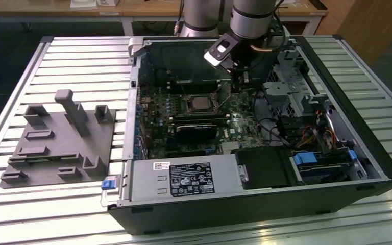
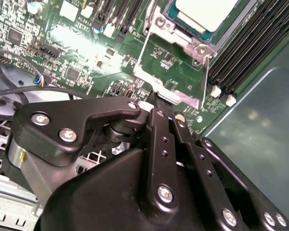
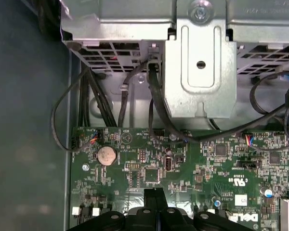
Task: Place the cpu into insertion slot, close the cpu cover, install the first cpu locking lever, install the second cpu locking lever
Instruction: 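Close the cpu cover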
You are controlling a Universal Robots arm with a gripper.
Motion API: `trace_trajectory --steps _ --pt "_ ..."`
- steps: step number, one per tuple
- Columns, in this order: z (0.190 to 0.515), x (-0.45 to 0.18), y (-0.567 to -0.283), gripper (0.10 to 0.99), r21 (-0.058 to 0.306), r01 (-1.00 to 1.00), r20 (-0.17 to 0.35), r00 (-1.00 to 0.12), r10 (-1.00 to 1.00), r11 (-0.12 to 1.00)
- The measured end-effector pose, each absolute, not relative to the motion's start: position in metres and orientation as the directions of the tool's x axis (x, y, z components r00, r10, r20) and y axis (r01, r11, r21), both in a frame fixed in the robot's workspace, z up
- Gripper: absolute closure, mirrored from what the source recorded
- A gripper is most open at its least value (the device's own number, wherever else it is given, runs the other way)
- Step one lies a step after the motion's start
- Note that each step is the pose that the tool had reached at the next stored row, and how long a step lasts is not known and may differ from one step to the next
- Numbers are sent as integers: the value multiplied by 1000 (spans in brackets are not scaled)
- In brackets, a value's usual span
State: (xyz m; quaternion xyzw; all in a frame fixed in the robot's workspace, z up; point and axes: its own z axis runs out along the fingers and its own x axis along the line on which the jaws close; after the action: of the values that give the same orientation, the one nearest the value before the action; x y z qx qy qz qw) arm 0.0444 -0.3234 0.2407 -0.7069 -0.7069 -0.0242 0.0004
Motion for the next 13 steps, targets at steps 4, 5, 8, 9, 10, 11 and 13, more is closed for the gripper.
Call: trace_trajectory --steps 4,5,8,9,10,11,13 --pt "241 39 -323 980 34 999 35 -1 999 -1" --pt "241 38 -323 980 34 999 35 -1 999 -1" --pt "241 34 -323 980 34 999 35 -1 999 -1" --pt "241 33 -323 980 34 999 35 -1 999 -1" --pt "240 31 -323 980 34 999 35 -1 999 -1" --pt "240 29 -323 980 34 999 35 -1 999 -1" --pt "240 26 -323 980 34 999 35 -1 999 -1"
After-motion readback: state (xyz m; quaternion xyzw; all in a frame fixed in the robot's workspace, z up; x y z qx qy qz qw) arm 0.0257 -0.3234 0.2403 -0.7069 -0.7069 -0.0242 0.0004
